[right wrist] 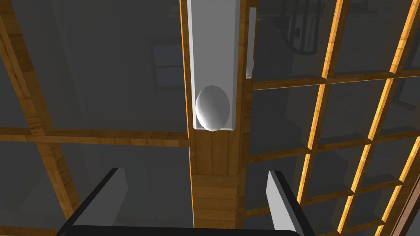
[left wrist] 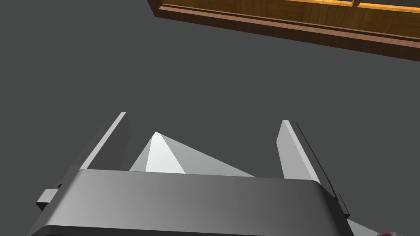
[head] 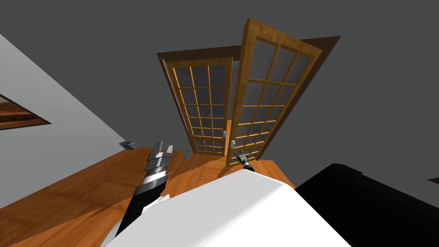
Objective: Pull the door open
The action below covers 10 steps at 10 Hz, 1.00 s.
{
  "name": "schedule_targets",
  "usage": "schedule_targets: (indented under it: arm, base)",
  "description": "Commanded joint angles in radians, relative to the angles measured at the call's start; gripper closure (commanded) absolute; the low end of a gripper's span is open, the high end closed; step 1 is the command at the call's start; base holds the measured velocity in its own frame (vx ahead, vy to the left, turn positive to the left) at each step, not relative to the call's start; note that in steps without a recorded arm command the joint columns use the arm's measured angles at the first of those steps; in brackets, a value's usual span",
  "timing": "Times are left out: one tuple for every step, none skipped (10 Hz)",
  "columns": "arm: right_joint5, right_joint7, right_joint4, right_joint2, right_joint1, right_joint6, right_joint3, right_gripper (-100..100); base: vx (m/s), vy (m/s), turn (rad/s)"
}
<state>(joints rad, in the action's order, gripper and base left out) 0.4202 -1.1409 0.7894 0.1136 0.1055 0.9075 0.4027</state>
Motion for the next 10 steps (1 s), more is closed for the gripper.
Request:
schedule_targets:
  arm:
    - [-0.003,0.001,-0.002,0.004,-0.006,-0.004,0.005,-100]
    - [-0.004,0.001,-0.003,0.005,-0.008,-0.005,0.007,-100]
    - [-0.007,0.002,-0.004,0.007,-0.012,-0.008,0.01,-100]
    - [-0.009,0.003,-0.006,0.01,-0.017,-0.011,0.014,-100]
    - [-0.012,0.004,-0.007,0.013,-0.021,-0.014,0.018,-100]
    - [-0.014,0.004,-0.009,0.015,-0.025,-0.016,0.021,-100]
    - [-0.013,0.002,-0.014,0.014,-0.025,-0.011,0.02,-100]
    - [-0.013,0.002,-0.014,0.014,-0.025,-0.011,0.02,100]
    - [-0.013,0.002,-0.014,0.014,-0.025,-0.011,0.02,100]
    - [-0.013,0.002,-0.014,0.014,-0.025,-0.011,0.02,100]
  base:
    - [0.1,-0.012,0.035]
    - [0.159,-0.007,0.06]
    - [0.197,-0.004,0.048]
    - [0.229,-0.009,0.05]
    - [0.214,0.002,0.058]
    - [0.205,0.016,0.04]
    - [0.095,0.008,0.008]
    - [-0.009,-0.001,-0.004]
    - [-0.036,-0.007,-0.001]
    - [-0.028,-0.007,0.015]
